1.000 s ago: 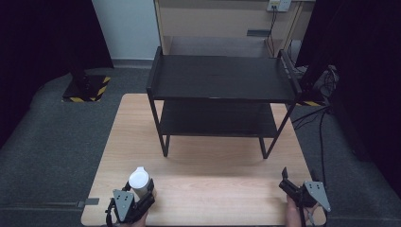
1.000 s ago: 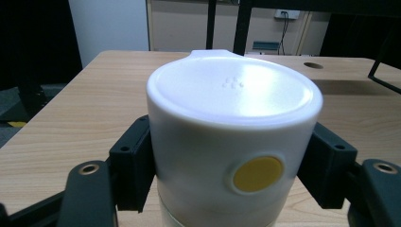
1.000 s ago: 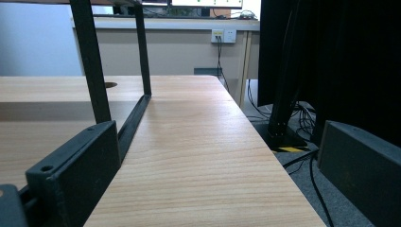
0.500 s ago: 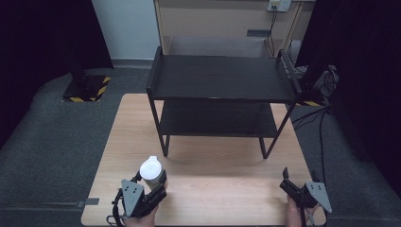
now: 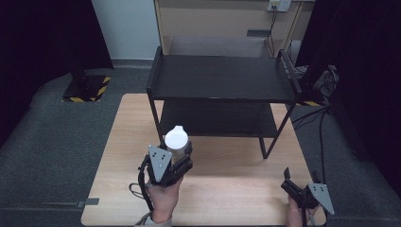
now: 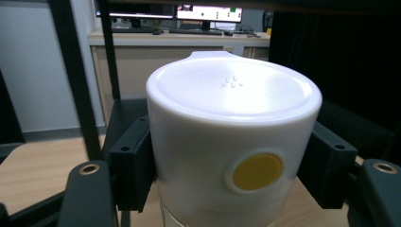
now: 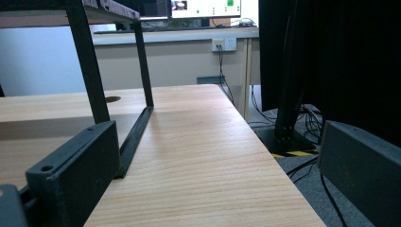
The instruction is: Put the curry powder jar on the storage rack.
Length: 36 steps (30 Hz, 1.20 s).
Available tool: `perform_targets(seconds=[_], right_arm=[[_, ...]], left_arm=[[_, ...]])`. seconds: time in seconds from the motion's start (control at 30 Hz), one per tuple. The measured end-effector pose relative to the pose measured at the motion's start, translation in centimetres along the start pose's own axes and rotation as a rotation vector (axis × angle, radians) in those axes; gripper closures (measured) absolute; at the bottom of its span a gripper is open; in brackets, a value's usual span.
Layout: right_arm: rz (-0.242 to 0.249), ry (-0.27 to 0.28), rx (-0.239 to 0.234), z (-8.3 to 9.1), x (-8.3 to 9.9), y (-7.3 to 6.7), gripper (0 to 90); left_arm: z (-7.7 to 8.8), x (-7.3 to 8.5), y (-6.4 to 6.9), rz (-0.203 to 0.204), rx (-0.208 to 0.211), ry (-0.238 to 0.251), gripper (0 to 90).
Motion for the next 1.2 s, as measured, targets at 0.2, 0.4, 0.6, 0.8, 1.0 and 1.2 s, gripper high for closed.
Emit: perform_targets(seconds=[0.2,0.4,0.6,0.8,1.0,1.2], right_arm=[[-0.040,0.034,-0.001,0.3,0.1,0.3,0.6],[-0.048,0.037,-0.002,0.3,0.2,0.4,0.6],[-0.034,0.030,-0.001,0.3,0.1,0.3,0.6],[-0.017,0.023,-0.010,0.2,0.1,0.3,0.6],[0.000,0.019,-0.013,0.2,0.1,0.2,0.6],[0.003,0.022,-0.013,0.1,0.1,0.2,0.6]], left_arm=[[-3.0,-1.6,0.2,-0.029,-0.007,0.000,29.9],[-5.2,-1.5,-0.2,-0.033,-0.025,-0.005,29.9],[-6.7,-1.0,-0.8,-0.027,-0.047,0.016,29.9],[-8.0,-0.9,-1.4,-0.025,-0.072,0.021,29.9],[-9.3,-0.6,-1.9,-0.026,-0.072,0.015,29.9],[-10.6,-0.4,-1.8,-0.021,-0.074,0.002,29.9]])
Point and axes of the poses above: each handheld gripper's, and its own axes: z roughly backward along the jaws, x roughly out of its underside, y roughly to its right, the point moved 9 cm from there along -z, roughly forward along the jaws, and after that the axes turned 5 degrees about y, right-handed, at the moved point
